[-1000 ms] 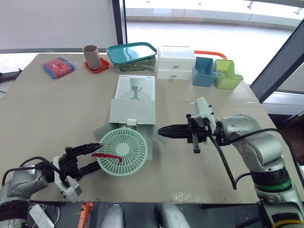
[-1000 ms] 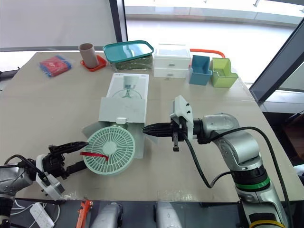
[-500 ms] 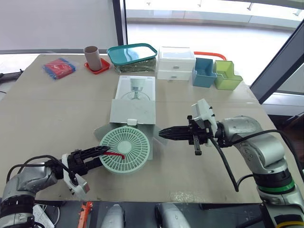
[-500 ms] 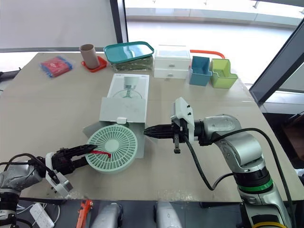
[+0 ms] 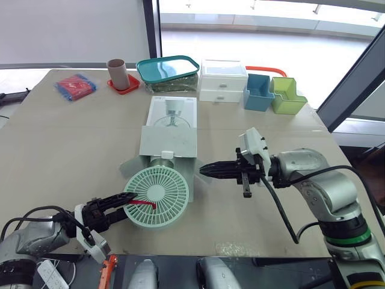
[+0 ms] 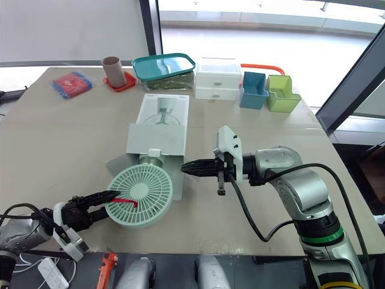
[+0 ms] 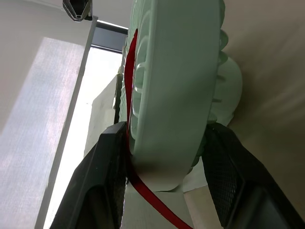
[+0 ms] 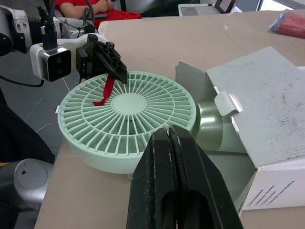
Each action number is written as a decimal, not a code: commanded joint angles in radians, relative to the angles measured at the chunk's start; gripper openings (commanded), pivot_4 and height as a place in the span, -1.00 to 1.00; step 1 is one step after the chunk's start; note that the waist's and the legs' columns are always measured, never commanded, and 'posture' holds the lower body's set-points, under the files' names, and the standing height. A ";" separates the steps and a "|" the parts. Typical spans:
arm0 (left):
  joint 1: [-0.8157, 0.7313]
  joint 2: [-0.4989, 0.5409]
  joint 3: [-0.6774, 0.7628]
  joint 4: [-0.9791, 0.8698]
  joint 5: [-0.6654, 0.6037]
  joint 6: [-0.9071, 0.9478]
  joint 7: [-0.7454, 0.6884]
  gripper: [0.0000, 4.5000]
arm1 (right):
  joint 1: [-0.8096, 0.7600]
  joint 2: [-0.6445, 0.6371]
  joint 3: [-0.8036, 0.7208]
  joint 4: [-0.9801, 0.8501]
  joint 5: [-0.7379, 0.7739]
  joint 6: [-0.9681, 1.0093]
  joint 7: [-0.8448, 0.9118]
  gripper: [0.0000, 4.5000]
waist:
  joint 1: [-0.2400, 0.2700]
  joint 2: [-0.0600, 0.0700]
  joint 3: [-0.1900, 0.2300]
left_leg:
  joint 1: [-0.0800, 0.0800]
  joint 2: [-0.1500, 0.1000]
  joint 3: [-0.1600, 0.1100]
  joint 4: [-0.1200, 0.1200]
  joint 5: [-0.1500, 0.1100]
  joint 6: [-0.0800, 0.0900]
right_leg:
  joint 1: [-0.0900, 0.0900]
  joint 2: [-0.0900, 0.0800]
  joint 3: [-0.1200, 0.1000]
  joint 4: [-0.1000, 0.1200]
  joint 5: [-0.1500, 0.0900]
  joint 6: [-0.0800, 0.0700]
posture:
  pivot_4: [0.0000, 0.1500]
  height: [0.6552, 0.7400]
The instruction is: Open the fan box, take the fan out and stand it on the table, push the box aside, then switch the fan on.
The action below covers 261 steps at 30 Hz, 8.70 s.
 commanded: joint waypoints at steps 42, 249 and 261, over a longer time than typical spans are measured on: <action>0.611 0.146 -0.026 -0.957 -0.651 0.706 -0.198 -0.20 | -0.077 0.036 0.040 0.154 -0.054 -0.130 0.110 -1.00 | -0.001 0.001 0.000 | 0.001 0.001 0.002 0.000 0.000 0.001 | 0.000 0.002 0.002 0.000 0.000 -0.001 | 1.00 1.00; -0.165 0.075 0.267 -0.805 -1.030 1.926 -0.118 0.82 | -0.058 0.148 0.058 0.192 -0.108 -0.216 0.040 -1.00 | -0.001 -0.002 0.001 | -0.001 0.001 -0.003 0.001 0.000 -0.001 | 0.000 0.003 0.000 0.000 -0.002 -0.001 | 1.00 1.00; -0.178 0.020 0.218 -0.851 -1.107 1.921 -0.146 0.82 | -0.049 0.123 0.032 0.153 -0.084 -0.184 0.028 -1.00 | 0.000 -0.002 0.001 | -0.001 0.000 -0.003 0.001 0.000 -0.001 | 0.000 0.003 0.000 0.000 -0.002 -0.001 | 1.00 1.00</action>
